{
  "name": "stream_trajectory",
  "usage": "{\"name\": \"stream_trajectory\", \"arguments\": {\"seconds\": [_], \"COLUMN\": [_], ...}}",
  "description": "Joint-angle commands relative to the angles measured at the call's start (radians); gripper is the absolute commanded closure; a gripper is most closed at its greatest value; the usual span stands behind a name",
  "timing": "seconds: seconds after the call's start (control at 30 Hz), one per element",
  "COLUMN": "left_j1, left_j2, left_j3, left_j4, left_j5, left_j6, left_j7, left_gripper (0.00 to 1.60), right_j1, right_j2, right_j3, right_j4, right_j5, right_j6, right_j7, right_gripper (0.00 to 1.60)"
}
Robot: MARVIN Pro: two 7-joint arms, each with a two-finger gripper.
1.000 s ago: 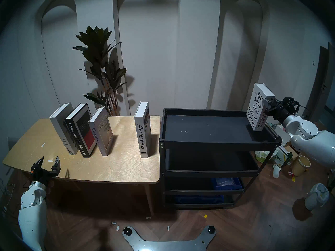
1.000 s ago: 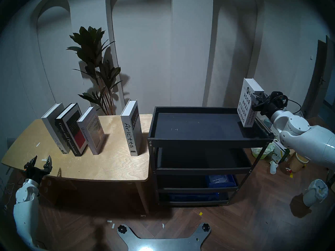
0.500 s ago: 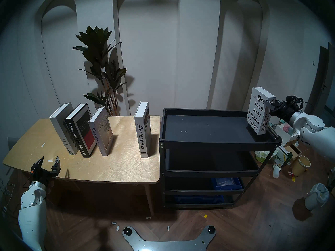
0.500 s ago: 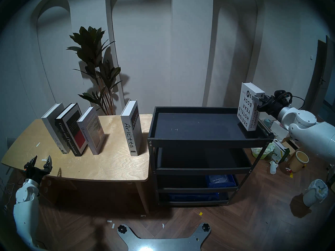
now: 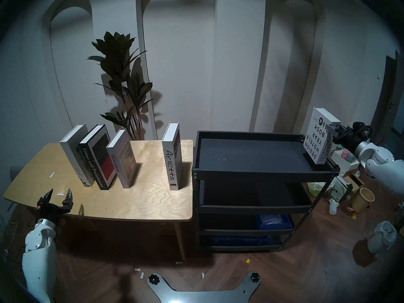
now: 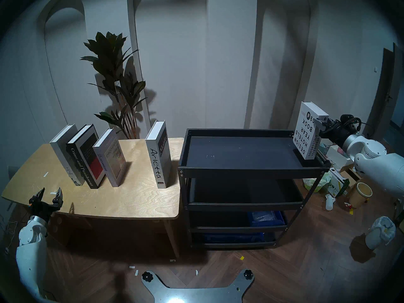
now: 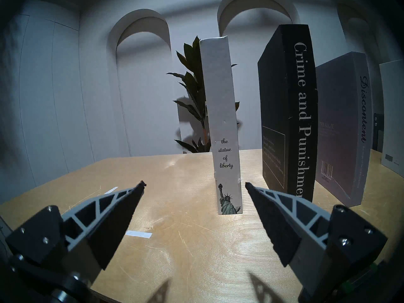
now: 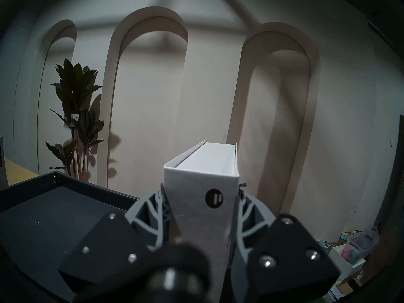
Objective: Move the books from the display table onto the shelf, standing them upright with spines facing out and tallest at one end
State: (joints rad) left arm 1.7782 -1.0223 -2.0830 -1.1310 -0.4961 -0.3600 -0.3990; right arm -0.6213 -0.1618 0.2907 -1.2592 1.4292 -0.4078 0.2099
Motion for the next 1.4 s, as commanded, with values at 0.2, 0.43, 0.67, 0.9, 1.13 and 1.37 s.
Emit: {"name": "stream_trajectory", "arguments": {"seconds": [0.2,0.43,0.67,0.9,1.13,1.37], "left_j1": [-0.005,-0.006,-0.006,-0.006,-0.005,-0.005], "left_j2": [0.012,0.012,0.012,0.011,0.011,0.011], "left_j3": [-0.008,-0.008,-0.008,-0.008,-0.008,-0.009], "left_j4": [-0.018,-0.017,-0.016,-0.017,-0.018,-0.018], "left_j5": [0.001,0.001,0.001,0.001,0.001,0.001], "left_j6": [-0.002,-0.002,-0.003,-0.003,-0.002,-0.002], "left_j7": [0.001,0.001,0.0,0.0,0.001,0.001], "left_gripper": [0.0,0.0,0.0,0.0,0.0,0.0], "right_j1": [0.0,0.006,0.008,0.0,-0.03,-0.045], "right_j2": [-0.06,-0.018,0.014,0.027,0.023,0.039], "right_j3": [0.0,0.003,0.01,0.013,-0.013,-0.026], "right_j4": [0.033,0.016,0.015,0.031,0.041,0.037], "right_j5": [-0.007,-0.014,-0.015,-0.008,0.021,0.044], "right_j6": [-0.048,-0.051,-0.052,-0.051,-0.064,-0.079], "right_j7": [0.031,0.051,0.069,0.093,0.105,0.12], "right_gripper": [1.6,1.6,1.6,1.6,1.6,1.6]}}
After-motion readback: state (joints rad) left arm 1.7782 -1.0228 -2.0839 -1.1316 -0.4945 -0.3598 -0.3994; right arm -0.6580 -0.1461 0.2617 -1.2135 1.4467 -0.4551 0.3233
